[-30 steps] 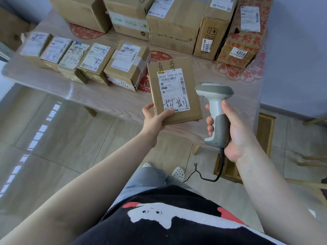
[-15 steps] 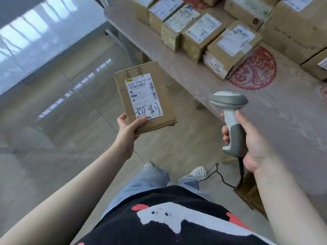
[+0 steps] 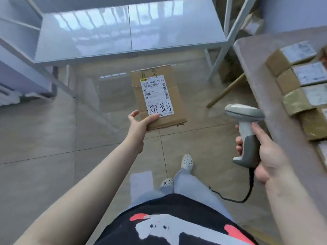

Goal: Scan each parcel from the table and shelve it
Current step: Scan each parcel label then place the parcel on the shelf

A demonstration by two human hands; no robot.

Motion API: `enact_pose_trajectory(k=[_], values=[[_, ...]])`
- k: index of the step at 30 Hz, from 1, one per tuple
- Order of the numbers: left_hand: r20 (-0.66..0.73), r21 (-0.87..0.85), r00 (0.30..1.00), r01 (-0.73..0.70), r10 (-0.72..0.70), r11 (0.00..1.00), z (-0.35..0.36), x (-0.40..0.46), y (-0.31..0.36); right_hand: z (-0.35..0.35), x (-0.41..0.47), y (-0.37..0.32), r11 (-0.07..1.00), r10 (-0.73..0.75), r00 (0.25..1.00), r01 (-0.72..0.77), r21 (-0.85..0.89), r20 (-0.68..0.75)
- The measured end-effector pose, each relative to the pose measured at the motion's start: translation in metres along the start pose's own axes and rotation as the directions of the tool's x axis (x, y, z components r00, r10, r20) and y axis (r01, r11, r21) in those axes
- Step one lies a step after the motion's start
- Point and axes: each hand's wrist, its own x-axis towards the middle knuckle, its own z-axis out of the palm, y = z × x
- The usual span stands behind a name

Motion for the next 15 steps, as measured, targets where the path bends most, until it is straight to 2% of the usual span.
enact_pose_trajectory(k=[8, 15], values=[[-0.234, -0.154, 0.972, -0.046, 0.008, 0.987, -0.061, 0.065, 0.063, 0.130, 0.080, -0.065, 0.996, 0.016, 0.975, 0.004, -0.090, 0.220], [-0.336, -0.249, 0.940, -0.152, 0.063, 0.957, -0.099, 0.106, 0.137, 0.237, 0.132, -0.126, 0.975, 0.067, 0.913, 0.025, -0.219, 0.402]])
